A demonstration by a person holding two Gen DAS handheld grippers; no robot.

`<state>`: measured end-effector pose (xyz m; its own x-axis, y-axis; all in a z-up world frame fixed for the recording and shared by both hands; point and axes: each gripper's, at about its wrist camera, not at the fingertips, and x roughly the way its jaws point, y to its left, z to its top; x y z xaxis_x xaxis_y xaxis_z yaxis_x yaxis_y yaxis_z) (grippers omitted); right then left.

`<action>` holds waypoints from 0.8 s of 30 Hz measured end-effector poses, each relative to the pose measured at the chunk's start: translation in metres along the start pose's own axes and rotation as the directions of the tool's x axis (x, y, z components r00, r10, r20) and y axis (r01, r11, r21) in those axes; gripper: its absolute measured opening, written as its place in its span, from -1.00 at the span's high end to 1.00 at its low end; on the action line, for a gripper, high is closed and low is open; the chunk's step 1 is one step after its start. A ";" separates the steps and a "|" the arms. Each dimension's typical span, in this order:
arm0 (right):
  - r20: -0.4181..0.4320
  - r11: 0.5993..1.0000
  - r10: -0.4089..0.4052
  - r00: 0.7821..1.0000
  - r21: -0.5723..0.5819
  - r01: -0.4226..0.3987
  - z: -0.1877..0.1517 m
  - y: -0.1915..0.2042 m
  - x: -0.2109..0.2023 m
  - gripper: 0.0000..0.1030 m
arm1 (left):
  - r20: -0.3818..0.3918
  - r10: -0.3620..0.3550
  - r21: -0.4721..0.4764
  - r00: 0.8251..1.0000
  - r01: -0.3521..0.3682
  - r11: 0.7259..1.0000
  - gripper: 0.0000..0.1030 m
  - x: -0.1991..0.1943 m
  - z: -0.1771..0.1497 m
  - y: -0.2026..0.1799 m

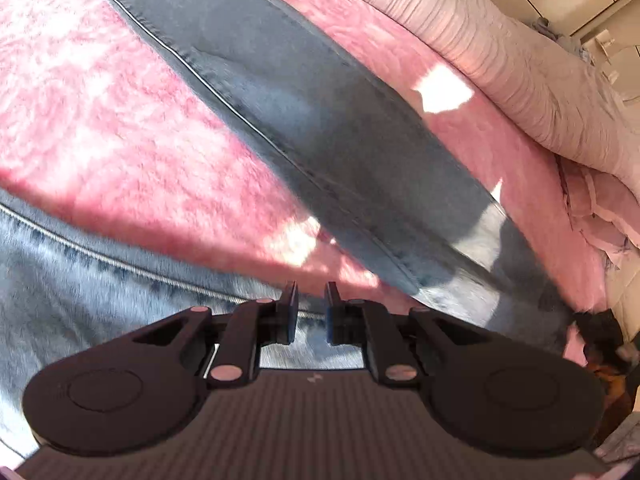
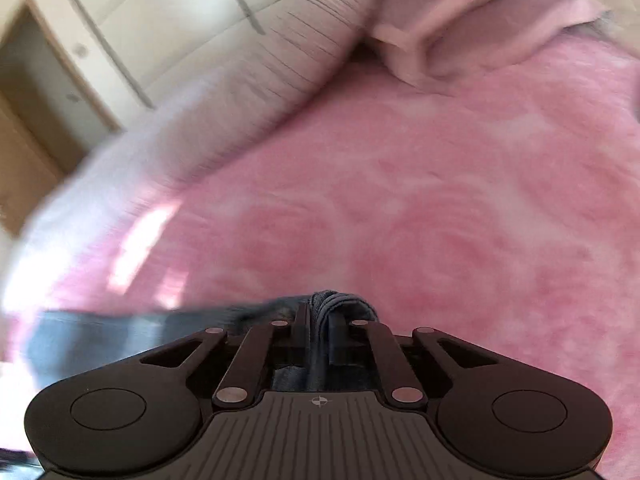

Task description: Fold clothes

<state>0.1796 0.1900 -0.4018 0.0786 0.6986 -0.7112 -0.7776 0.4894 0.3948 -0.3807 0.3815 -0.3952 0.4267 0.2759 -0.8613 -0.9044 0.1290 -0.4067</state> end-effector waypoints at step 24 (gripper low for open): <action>-0.231 0.982 -0.189 0.954 -0.063 0.179 -0.133 0.053 -0.153 0.21 | -0.061 0.092 -0.079 0.994 -0.096 0.992 0.83 -0.069 -0.072 0.107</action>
<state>0.0435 0.0397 -0.3498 0.0776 0.4537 -0.8878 -0.7887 0.5726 0.2237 -0.5068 0.3079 -0.4013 0.3412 0.2284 -0.9118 -0.9384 0.0265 -0.3445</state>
